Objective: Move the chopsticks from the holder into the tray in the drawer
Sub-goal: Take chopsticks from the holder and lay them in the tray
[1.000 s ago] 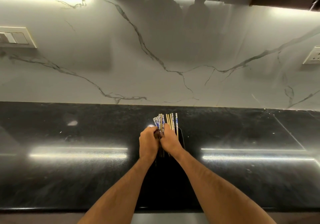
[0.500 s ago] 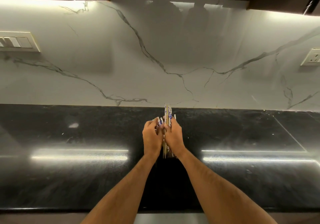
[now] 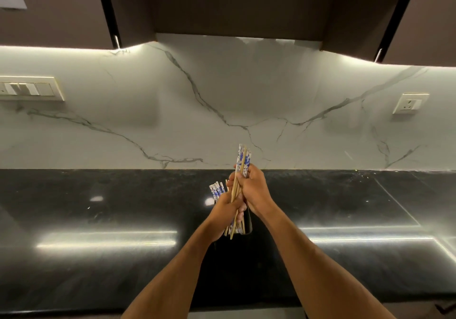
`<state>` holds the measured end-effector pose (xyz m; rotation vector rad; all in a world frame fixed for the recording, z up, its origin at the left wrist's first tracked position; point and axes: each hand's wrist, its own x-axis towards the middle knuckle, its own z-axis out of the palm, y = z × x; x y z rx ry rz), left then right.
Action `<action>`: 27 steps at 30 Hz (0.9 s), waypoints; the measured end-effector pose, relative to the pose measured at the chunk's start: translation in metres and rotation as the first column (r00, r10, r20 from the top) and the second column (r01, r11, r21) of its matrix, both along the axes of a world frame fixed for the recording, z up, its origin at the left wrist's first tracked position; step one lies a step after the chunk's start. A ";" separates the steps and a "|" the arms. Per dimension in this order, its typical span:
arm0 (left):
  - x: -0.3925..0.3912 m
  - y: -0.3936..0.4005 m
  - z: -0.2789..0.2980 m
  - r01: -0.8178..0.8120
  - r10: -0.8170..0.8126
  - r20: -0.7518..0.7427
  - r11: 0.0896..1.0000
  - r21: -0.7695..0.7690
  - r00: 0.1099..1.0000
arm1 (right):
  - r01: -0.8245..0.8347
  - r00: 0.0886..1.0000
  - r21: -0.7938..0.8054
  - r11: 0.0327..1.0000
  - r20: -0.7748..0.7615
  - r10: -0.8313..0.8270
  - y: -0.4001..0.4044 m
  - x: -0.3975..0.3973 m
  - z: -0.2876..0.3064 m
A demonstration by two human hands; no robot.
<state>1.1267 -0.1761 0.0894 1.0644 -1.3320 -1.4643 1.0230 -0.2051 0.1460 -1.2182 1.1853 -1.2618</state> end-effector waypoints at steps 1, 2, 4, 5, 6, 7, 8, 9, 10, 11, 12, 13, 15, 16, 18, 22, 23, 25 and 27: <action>-0.002 0.006 -0.003 0.010 -0.010 -0.022 1.000 0.015 1.000 | 0.009 1.000 0.010 1.000 -0.002 -0.009 0.005 -0.003 0.000; -0.003 0.012 -0.006 0.013 -0.012 -0.036 0.999 0.033 0.999 | 0.027 1.000 0.016 1.000 -0.005 -0.027 0.009 -0.006 -0.001; -0.005 0.023 -0.012 0.010 -0.006 -0.045 0.998 0.069 0.999 | 0.079 0.996 0.014 0.997 -0.045 -0.079 0.015 -0.013 -0.001; -0.006 0.029 -0.015 0.012 -0.008 -0.045 0.997 0.078 0.999 | 0.097 0.992 0.007 0.995 -0.080 -0.096 0.016 -0.016 -0.001; -0.006 0.034 -0.016 0.016 -0.013 -0.046 0.997 0.081 0.999 | 0.104 0.989 -0.001 0.995 -0.111 -0.103 0.018 -0.019 -0.001; -0.006 0.039 -0.017 0.021 -0.017 -0.050 0.996 0.084 0.999 | 0.101 0.985 -0.008 0.995 -0.136 -0.101 0.020 -0.022 -0.001; -0.005 0.044 -0.018 0.024 -0.019 -0.055 0.996 0.088 0.998 | 0.094 0.983 -0.013 0.996 -0.157 -0.094 0.023 -0.024 0.001; -0.005 0.048 -0.018 0.025 -0.019 -0.064 0.995 0.094 0.998 | 0.086 0.982 -0.013 0.996 -0.171 -0.087 0.025 -0.026 0.002; -0.005 0.052 -0.018 0.029 -0.021 -0.076 0.995 0.098 0.997 | 0.081 0.981 -0.012 0.997 -0.174 -0.082 0.027 -0.027 0.004; -0.005 0.055 -0.019 0.033 -0.025 -0.086 0.995 0.099 0.996 | 0.085 0.981 -0.012 0.996 -0.171 -0.086 0.029 -0.029 0.006; -0.004 0.058 -0.019 0.039 -0.030 -0.090 0.994 0.099 0.995 | 0.097 0.980 -0.016 0.995 -0.171 -0.098 0.030 -0.030 0.008; -0.004 0.060 -0.019 0.045 -0.036 -0.084 0.994 0.103 0.996 | 0.114 0.978 -0.021 0.993 -0.174 -0.116 0.031 -0.031 0.011; -0.003 0.065 -0.020 0.052 -0.045 -0.062 0.992 0.116 0.997 | 0.137 0.974 -0.033 0.990 -0.179 -0.141 0.031 -0.033 0.016; -0.002 0.067 -0.021 0.056 -0.051 -0.049 0.991 0.119 0.997 | 0.139 0.974 -0.043 0.989 -0.175 -0.144 0.032 -0.035 0.019; 0.000 0.071 -0.021 0.072 -0.070 -0.017 0.991 0.117 0.997 | 0.146 0.977 -0.065 0.987 -0.150 -0.154 0.032 -0.039 0.028; 0.006 0.081 -0.023 0.102 -0.108 0.041 0.987 0.128 0.993 | 0.245 0.968 -0.106 0.964 -0.035 -0.250 0.031 -0.050 0.056; 0.007 0.083 -0.023 0.085 -0.091 0.037 0.987 0.138 0.995 | 0.290 0.956 -0.127 0.948 0.007 -0.292 0.032 -0.053 0.064; 0.007 0.085 -0.022 0.007 -0.007 0.000 0.985 0.173 1.000 | 0.379 0.925 -0.175 0.909 0.099 -0.367 0.034 -0.062 0.079; 0.006 0.085 -0.017 -0.091 0.106 -0.059 0.974 0.208 0.993 | 0.422 0.905 -0.225 0.878 0.150 -0.397 0.040 -0.071 0.088</action>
